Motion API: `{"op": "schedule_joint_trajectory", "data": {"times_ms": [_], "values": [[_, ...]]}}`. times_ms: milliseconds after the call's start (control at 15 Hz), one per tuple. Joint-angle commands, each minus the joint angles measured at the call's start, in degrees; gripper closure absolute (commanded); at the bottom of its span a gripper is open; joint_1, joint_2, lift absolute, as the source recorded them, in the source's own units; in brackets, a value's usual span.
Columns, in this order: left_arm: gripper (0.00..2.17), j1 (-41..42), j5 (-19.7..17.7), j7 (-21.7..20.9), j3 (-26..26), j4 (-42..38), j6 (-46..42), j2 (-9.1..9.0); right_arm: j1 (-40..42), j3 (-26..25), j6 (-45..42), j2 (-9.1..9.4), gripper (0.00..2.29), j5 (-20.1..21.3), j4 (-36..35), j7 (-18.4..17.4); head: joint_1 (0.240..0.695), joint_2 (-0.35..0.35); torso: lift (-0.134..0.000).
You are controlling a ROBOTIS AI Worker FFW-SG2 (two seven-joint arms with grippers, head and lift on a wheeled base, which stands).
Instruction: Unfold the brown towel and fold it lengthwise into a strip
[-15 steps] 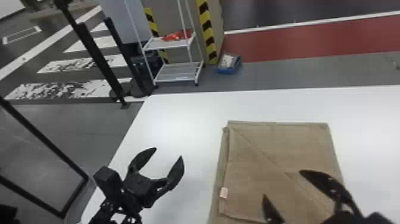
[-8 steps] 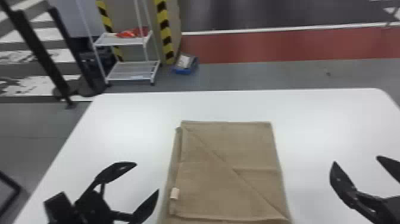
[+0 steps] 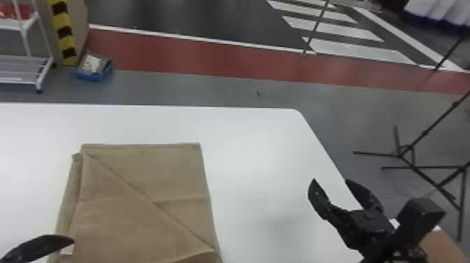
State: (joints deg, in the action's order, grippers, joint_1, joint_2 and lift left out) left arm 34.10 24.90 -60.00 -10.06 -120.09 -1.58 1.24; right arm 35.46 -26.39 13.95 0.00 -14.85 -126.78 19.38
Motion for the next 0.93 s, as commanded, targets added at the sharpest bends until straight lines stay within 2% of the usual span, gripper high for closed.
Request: {"op": "schedule_joint_trajectory", "data": {"times_ms": [0,200,400,533,733,867], "values": [[0.21,0.00,2.96,0.15,1.10,0.29,1.54,-0.09,-0.57,-2.79,0.60,0.05,0.07,-2.29,1.18,0.66,0.695,-0.350,-0.121],[0.21,0.00,4.19,2.43,2.33,0.47,1.72,-0.09,-0.74,-3.76,0.95,0.05,0.07,-3.26,1.71,1.01,0.695,-0.350,-0.121],[0.21,0.00,8.77,7.09,5.14,0.91,2.42,-0.09,-1.09,-3.85,0.78,0.05,0.07,-3.87,2.24,1.37,0.695,-0.350,-0.121],[0.21,0.00,11.67,8.41,5.76,1.08,3.30,-0.09,-1.18,-3.85,0.78,0.05,0.07,-3.96,2.24,1.45,0.695,-0.350,-0.121],[0.21,0.09,12.72,11.22,5.93,1.17,4.53,-0.09,-1.44,-4.02,0.78,0.05,0.07,-4.31,2.76,1.45,0.695,-0.350,-0.121],[0.27,0.44,12.54,15.18,6.02,1.08,4.53,-0.09,-1.71,-4.02,0.78,0.05,0.07,-4.31,2.94,2.07,0.695,-0.350,-0.121]]}}
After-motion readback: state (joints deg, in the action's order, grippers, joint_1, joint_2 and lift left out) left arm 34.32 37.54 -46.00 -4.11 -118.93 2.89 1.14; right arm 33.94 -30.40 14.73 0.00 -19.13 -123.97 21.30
